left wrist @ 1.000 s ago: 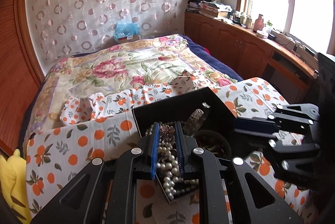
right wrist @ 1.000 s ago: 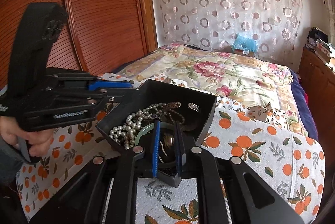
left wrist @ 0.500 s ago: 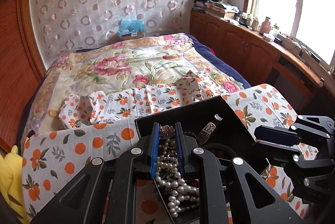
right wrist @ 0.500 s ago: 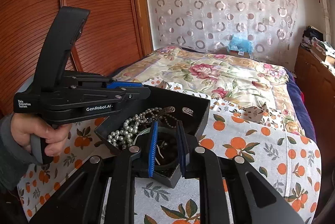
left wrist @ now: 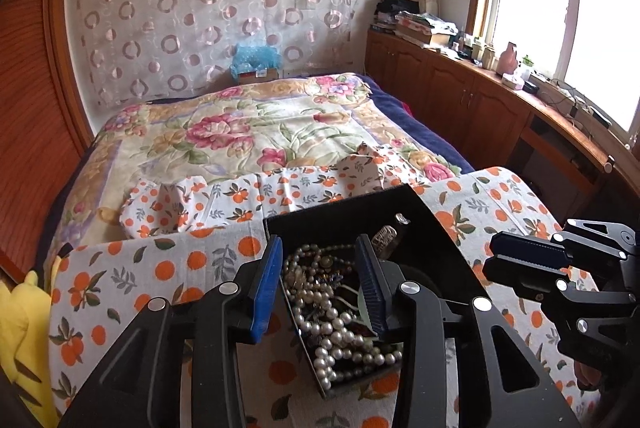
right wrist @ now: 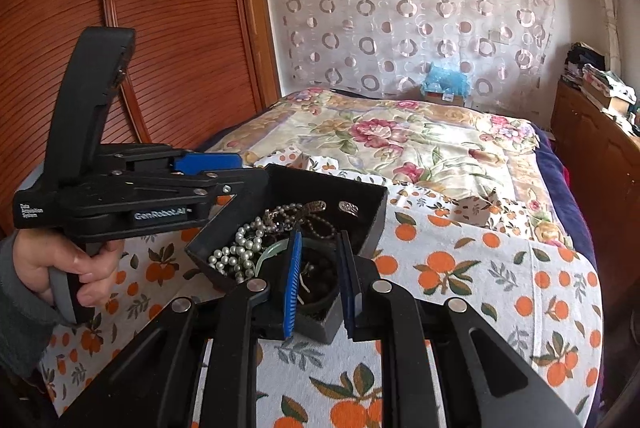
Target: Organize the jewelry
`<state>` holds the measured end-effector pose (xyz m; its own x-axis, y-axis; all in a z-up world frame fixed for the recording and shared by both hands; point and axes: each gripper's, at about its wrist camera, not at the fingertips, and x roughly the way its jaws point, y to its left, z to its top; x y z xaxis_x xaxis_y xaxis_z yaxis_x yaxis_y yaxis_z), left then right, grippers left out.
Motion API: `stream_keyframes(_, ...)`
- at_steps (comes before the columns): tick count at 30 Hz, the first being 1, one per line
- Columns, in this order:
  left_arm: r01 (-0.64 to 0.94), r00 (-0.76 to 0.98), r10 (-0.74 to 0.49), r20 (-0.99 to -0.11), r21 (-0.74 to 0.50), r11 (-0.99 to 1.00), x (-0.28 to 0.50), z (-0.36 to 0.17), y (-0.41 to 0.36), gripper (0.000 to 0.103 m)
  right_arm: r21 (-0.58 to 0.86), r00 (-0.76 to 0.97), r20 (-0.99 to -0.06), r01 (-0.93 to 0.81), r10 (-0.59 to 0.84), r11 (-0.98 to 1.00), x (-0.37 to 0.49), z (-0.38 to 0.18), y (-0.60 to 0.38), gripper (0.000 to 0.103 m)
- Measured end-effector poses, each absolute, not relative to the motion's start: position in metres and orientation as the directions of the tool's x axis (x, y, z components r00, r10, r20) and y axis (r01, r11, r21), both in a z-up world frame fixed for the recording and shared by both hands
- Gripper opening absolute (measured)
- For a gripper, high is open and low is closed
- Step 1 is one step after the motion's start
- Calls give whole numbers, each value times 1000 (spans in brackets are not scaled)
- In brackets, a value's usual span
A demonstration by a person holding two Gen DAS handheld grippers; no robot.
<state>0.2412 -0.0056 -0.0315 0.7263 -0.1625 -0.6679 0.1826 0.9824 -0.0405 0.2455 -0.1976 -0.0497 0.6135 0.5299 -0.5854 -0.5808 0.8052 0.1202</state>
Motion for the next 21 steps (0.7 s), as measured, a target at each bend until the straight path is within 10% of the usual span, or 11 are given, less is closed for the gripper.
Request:
stream_keyframes(9, 152, 761, -134, -634, -27, 988, 199, -23, -1, 85, 119, 639, -593, -533, 490, 838, 224, -53, -207, 20)
stream_keyframes(21, 91, 794, -70, -604, 4, 996, 134, -19, 1, 95, 119, 683, -571, -479, 455, 870, 185, -53, -215, 64)
